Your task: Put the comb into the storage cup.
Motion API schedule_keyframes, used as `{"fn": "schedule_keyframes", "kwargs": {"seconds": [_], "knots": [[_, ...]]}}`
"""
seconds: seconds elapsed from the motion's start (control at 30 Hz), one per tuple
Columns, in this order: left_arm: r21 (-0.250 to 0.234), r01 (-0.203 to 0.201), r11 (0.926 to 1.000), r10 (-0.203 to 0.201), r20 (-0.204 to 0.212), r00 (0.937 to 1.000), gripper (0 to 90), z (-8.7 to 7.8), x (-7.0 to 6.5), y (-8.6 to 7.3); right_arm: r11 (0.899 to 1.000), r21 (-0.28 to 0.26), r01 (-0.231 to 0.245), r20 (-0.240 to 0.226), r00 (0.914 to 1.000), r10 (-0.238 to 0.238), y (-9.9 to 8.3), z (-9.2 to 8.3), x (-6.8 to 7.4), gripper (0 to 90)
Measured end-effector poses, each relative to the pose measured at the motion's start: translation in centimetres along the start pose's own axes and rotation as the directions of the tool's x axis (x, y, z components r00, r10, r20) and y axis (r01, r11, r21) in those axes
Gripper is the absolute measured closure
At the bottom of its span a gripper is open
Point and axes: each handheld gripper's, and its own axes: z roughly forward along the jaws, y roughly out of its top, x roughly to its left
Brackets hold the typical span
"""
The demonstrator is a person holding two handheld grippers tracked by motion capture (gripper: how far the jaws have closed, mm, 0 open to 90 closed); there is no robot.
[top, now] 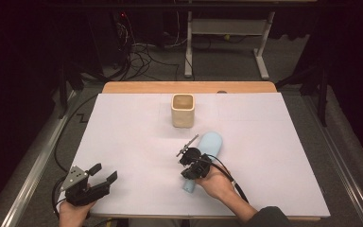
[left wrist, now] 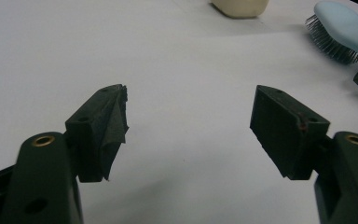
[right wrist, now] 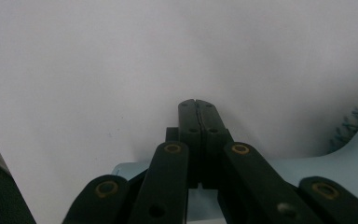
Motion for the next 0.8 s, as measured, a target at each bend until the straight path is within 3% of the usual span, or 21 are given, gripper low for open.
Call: {"fn": "schedule_keyframes", "kwargs": {"seconds": [0.7, 0.8], "knots": [[0.000, -0.002, 1.0000, 0.002, -0.004, 1.0000, 28.3, 0.0, 0.0, 0.0, 1.000, 0.002, 0.002, 0.032, 0.9995, -0.002, -1.7, -1.0, -0.5, 90.0], [0.001, -0.001, 1.0000, 0.001, -0.005, 1.0000, 28.3, 0.0, 0.0, 0.0, 1.000, 0.001, -0.015, 0.033, 0.9994, 0.015, -2.0, -1.2, -0.7, 90.0]]}}
